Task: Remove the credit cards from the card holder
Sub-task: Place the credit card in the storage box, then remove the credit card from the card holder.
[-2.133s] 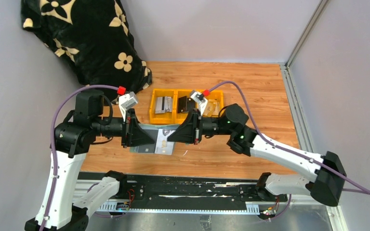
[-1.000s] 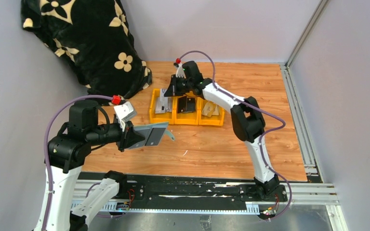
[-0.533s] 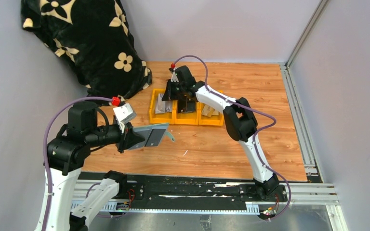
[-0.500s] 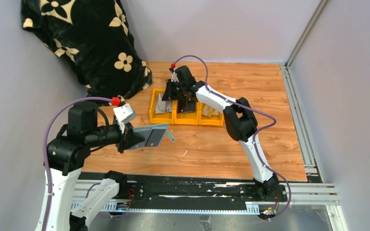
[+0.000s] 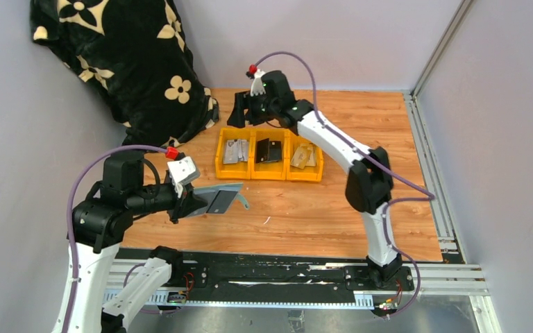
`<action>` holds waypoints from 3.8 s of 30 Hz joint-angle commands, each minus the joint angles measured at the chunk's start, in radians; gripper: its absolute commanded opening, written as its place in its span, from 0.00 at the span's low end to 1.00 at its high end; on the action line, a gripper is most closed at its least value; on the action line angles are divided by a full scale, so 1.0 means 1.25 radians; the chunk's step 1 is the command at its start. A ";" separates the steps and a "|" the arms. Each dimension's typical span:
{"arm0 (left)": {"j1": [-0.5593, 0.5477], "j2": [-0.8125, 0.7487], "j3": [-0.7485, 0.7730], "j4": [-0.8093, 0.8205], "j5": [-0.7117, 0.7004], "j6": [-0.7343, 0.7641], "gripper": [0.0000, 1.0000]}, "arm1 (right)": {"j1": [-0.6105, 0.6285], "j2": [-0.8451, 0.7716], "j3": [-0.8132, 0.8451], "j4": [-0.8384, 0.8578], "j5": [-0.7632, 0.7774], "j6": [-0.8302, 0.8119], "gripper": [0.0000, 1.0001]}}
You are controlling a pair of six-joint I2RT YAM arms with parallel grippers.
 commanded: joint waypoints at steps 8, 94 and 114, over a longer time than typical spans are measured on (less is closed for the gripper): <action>-0.002 -0.028 -0.044 -0.010 0.027 0.116 0.00 | 0.068 -0.456 -0.278 0.076 -0.449 -0.157 0.80; -0.002 -0.033 0.078 0.007 0.168 -0.028 0.53 | 0.339 -0.687 -0.596 0.526 -0.236 -0.106 0.00; -0.002 -0.132 -0.110 0.530 0.162 -0.691 0.48 | 0.383 -0.778 -0.875 1.163 0.015 0.053 0.00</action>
